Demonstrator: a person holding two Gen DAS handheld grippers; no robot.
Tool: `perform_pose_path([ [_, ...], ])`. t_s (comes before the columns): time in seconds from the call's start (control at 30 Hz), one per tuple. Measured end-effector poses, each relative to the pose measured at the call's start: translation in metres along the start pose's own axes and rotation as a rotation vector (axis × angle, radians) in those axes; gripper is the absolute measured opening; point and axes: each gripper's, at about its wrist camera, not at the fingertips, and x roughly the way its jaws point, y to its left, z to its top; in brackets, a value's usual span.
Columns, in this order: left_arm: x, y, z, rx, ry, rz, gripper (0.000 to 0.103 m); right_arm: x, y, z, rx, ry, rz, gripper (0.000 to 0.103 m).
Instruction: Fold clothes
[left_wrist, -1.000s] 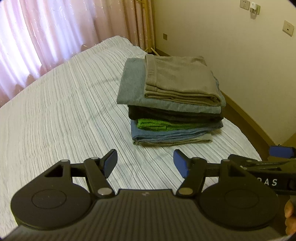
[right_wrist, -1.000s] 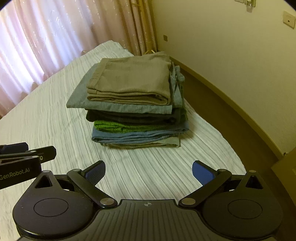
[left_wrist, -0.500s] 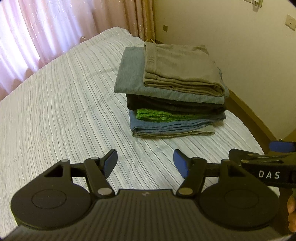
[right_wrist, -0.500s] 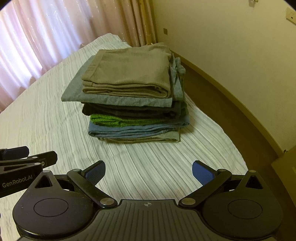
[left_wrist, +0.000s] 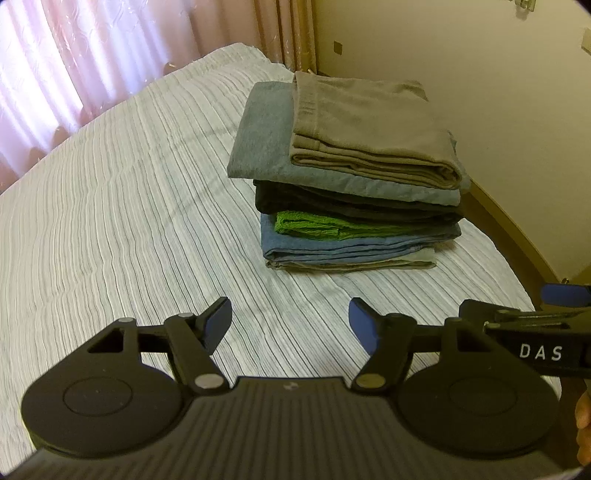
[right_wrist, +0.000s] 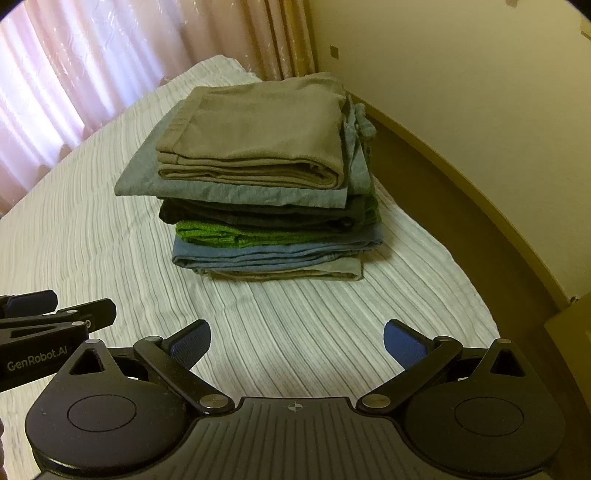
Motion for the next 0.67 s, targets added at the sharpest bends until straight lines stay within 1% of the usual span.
perform_pose_path([
  [0.17, 0.007, -0.001, 0.002, -0.007, 0.015, 0.005, 0.067, 0.006, -0.004, 0.002, -0.002, 0.015, 0.001, 0.102],
  [0.47, 0.012, -0.006, 0.005, -0.019, 0.016, 0.018, 0.068, 0.014, -0.012, 0.006, 0.0, 0.033, 0.006, 0.102],
  [0.67, 0.011, -0.011, 0.006, -0.005, -0.005, 0.028, 0.068, 0.016, -0.016, 0.006, 0.003, 0.041, 0.008, 0.102],
])
